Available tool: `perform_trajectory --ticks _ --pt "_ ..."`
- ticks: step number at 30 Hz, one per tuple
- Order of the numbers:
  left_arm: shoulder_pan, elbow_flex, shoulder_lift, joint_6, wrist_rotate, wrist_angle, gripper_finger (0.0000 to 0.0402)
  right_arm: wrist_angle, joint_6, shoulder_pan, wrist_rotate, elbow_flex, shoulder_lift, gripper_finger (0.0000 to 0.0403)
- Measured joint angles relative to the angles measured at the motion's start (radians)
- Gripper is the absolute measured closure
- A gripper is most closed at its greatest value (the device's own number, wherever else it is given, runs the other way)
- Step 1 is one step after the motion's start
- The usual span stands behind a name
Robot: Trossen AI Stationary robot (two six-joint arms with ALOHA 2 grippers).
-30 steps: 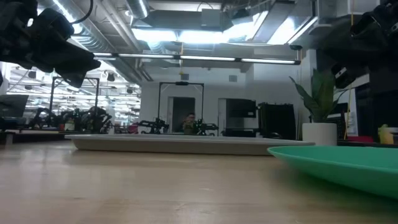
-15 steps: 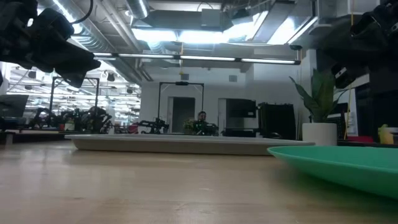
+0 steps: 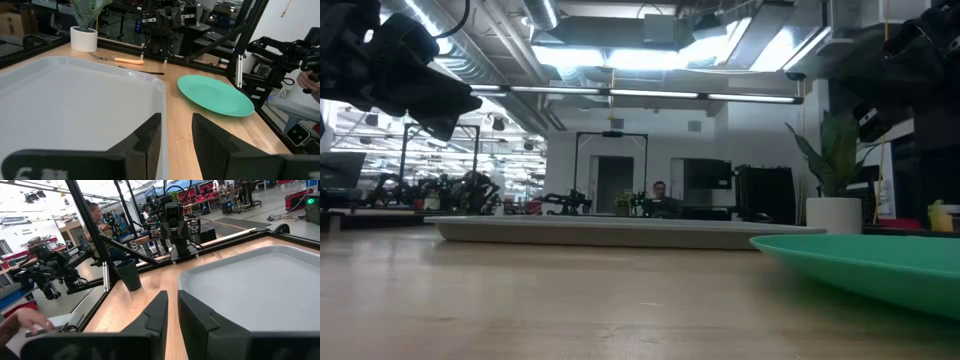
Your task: Pick and place plate/cup/fork/spoon on tray
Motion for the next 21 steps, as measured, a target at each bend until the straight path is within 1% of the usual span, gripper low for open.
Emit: perform_trajectory --ticks 16,21 --pt "0.000 0.000 0.000 -0.001 0.016 -0.001 0.0299 0.006 0.005 0.000 0.009 0.000 0.000 0.0354" --pt "0.000 0.000 0.000 -0.001 0.013 0.000 0.0299 0.006 0.071 0.000 0.011 0.000 0.000 0.0354"
